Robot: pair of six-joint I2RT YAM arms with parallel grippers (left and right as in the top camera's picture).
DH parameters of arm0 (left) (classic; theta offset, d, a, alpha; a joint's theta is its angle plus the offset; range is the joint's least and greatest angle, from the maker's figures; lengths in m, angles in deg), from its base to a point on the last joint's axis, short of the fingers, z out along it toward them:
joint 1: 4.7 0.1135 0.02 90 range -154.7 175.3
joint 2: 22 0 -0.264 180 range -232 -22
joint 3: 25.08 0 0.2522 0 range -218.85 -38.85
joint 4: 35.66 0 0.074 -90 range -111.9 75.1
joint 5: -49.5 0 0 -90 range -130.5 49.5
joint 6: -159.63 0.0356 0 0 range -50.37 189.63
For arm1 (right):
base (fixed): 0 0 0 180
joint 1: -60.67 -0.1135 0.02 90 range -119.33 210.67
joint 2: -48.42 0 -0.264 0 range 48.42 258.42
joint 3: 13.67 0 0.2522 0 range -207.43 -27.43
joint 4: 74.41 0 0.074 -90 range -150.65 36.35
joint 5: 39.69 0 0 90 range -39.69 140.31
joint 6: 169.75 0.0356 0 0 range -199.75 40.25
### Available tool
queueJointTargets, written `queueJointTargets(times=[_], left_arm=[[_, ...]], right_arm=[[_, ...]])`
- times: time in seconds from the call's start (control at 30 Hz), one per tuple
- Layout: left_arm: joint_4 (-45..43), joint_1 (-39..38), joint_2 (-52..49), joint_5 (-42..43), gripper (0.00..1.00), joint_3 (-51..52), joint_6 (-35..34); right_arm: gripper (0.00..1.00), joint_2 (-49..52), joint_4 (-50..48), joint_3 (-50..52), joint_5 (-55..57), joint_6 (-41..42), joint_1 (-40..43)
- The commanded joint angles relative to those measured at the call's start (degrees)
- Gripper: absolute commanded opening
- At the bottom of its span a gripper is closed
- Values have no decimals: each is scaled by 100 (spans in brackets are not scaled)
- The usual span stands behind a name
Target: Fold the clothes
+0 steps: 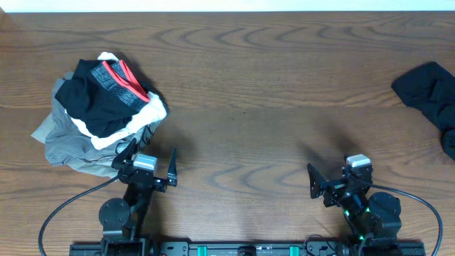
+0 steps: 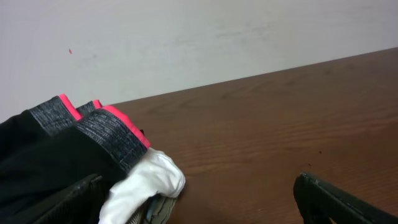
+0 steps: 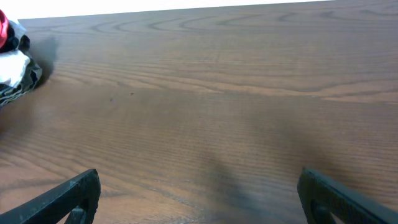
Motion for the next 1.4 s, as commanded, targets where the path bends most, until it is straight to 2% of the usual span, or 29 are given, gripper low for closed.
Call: queueJointTargets(times=[0.0, 0.1, 0.23, 0.37, 0.5, 0.67, 0.77, 0.83, 0.93, 1.07, 1.17, 1.27, 1.37], left_arm=[[109, 28, -2, 20, 98, 76, 9], [74, 28, -2, 160, 98, 76, -140], [195, 24, -26, 1252, 98, 72, -1019], [267, 24, -55, 1976, 98, 72, -1589], [262, 24, -109, 1993, 98, -57, -2332], [293, 24, -542, 1967, 98, -831, -2463], [579, 24, -1318, 1902, 98, -1672, -2455], [1078, 24, -2041, 1788, 98, -2371, -2439], [2107, 22, -3340, 1775, 98, -3578, -2065], [3744, 22, -5215, 1777, 98, -5471, -1759], [4690, 22, -6225, 1777, 98, -6594, -1759], [5254, 22, -6946, 1845, 98, -7401, -1764], [5294, 22, -7311, 2350, 98, -7678, -1847]], right_arm=[[99, -35, -11, 17, -24, 68, 70], [99, -37, -39, 17, -26, 74, 70], [99, -37, -435, 20, -470, 227, 70], [99, -37, -660, 22, -1174, 538, 70], [99, -28, -1307, 17, -1873, 627, 70], [99, 302, -1394, -280, -1650, 737, 70], [99, 935, -1029, -699, -1128, 737, 70], [99, 1585, -796, -1117, -892, 734, 70], [99, 2739, -439, -1906, -684, 691, 70], [99, 4662, 634, -3539, -273, 669, 76], [99, 5934, 1497, -4859, -306, 225, 74], [99, 6966, 2280, -6113, -542, -236, 74], [99, 7670, 2927, -7036, -614, -341, 76]])
